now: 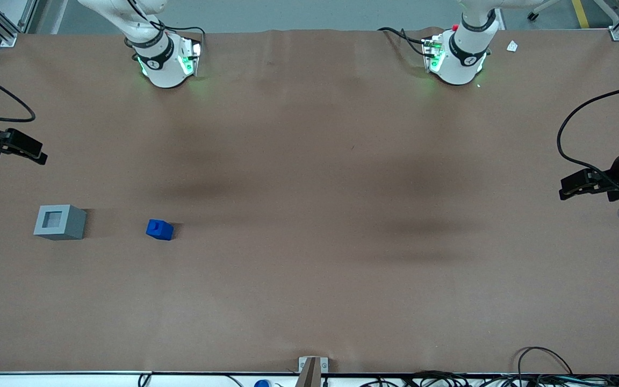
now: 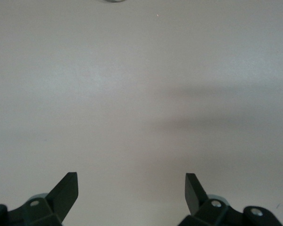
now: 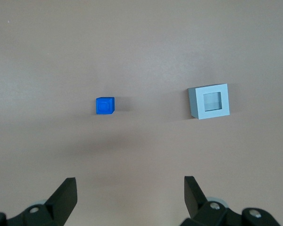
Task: Insert blue part into gray base with right arm
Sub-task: 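Move the open right gripper out toward the blue block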
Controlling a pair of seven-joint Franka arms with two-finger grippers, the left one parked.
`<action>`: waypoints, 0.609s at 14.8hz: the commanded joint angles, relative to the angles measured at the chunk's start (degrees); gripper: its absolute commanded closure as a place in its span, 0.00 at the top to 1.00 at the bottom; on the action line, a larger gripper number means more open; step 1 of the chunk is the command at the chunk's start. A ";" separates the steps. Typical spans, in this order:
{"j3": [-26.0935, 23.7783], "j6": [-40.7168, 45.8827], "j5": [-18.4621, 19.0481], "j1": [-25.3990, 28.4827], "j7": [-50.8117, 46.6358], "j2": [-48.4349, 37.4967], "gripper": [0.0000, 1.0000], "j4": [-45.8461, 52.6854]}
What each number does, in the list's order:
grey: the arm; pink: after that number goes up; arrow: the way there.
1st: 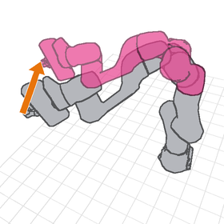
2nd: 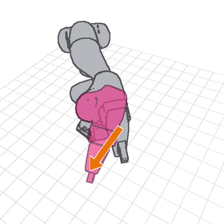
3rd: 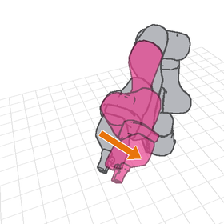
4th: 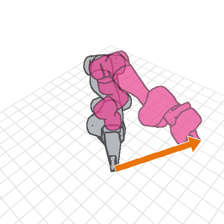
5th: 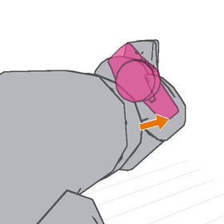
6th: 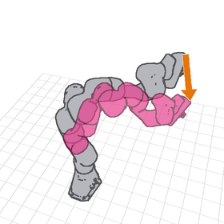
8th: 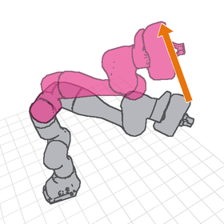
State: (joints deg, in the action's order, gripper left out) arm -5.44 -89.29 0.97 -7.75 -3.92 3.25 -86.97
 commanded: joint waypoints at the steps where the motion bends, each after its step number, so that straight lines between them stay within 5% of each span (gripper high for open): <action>1: -0.01 0.52 0.52 -0.16 0.41 0.26 1.00 0.40; 5: -0.09 0.52 0.43 -0.33 0.40 0.70 1.00 0.31; 9: 0.26 -3.86 -5.72 -2.71 1.29 4.12 1.00 -3.99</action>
State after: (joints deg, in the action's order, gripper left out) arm -4.98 -90.59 -2.28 -9.01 -3.73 5.51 -88.82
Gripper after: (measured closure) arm 0.000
